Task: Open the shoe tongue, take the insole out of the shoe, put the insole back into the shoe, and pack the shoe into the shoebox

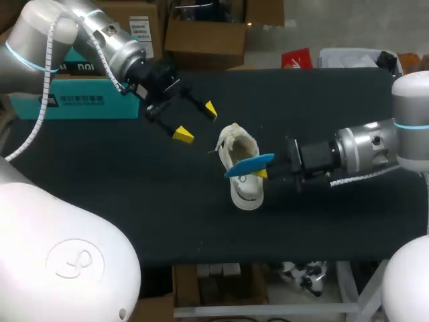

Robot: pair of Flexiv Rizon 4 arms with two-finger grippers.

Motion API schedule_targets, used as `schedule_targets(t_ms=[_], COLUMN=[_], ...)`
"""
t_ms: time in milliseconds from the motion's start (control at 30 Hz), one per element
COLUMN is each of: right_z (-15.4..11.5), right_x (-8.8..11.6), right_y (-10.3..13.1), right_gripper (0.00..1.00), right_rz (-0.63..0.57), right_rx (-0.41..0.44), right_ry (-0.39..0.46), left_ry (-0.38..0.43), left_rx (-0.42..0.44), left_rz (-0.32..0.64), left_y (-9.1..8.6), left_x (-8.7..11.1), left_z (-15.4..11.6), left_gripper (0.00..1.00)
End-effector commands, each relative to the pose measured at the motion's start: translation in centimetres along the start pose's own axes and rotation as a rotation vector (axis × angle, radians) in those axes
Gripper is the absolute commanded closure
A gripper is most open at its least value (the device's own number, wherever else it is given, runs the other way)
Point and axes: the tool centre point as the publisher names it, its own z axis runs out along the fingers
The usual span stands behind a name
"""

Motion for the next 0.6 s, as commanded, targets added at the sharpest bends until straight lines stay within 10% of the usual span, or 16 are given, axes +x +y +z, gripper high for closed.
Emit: schedule_targets(t_ms=[33,600], right_z=[-0.1,-1.1], right_x=[-0.1,-0.5], right_y=[0.0,0.8], right_gripper=[1.00,1.00], right_rz=[0.000,0.012], right_rx=[0.002,0.086], right_ry=[0.001,-0.073], left_ry=[0.119,0.244], left_rx=[-0.001,-0.045], left_rz=[-0.001,0.194], left_y=[0.0,2.7], left_x=[-0.4,-3.7], left_z=[-0.2,-2.8], left_gripper=[0.00,0.00])
